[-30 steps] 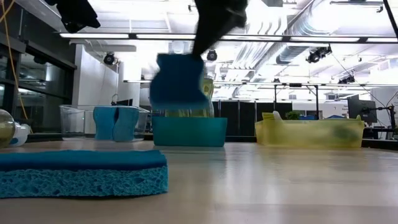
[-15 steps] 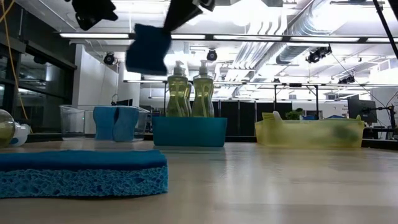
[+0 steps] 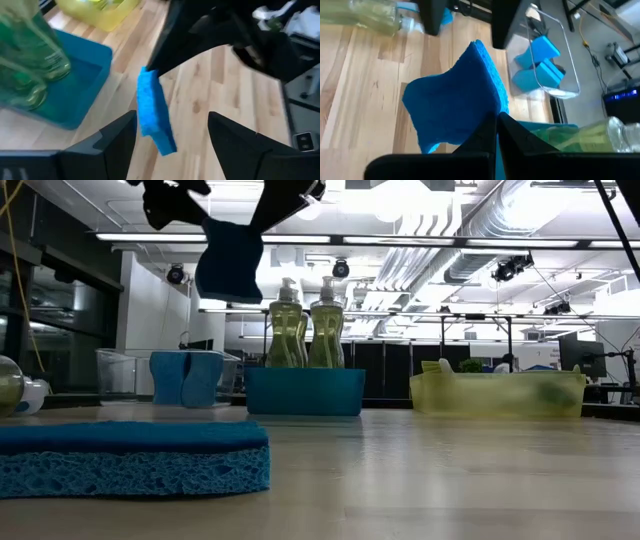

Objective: Pick & Place Kitchen Sink Supplies
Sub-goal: Put the blue sponge into the transparent bin

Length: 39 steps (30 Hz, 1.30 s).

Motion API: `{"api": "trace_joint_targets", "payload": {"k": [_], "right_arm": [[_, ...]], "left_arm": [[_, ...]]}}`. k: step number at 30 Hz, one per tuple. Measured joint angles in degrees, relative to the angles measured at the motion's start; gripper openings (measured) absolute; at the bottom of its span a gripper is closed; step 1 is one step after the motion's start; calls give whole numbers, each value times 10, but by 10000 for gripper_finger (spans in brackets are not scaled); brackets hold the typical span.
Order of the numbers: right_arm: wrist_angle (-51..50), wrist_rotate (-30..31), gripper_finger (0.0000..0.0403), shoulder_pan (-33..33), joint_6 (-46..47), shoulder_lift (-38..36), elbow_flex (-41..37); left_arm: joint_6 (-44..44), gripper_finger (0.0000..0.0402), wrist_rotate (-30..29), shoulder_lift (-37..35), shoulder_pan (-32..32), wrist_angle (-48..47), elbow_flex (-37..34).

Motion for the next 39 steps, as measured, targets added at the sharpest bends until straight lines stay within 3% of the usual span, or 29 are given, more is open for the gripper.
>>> {"api": "trace_joint_targets", "payload": {"k": [6, 16, 25, 30, 39], "right_arm": [[2, -9, 0, -3, -70, 0, 0], [4, -20, 0, -10, -134, 0, 0], [1, -24, 0, -21, -160, -1, 0], [-7, -31, 0, -22, -161, -1, 0], [-11, -33, 0, -22, -162, -1, 0]], "left_arm": [[-11, 243, -22, 16, 11, -37, 21], [-20, 243, 88, 95, 69, -71, 77], [-27, 239, 96, 155, 68, -114, 110], [-32, 199, 82, 162, 68, -125, 126], [-35, 82, 69, 162, 68, -143, 139]]}}
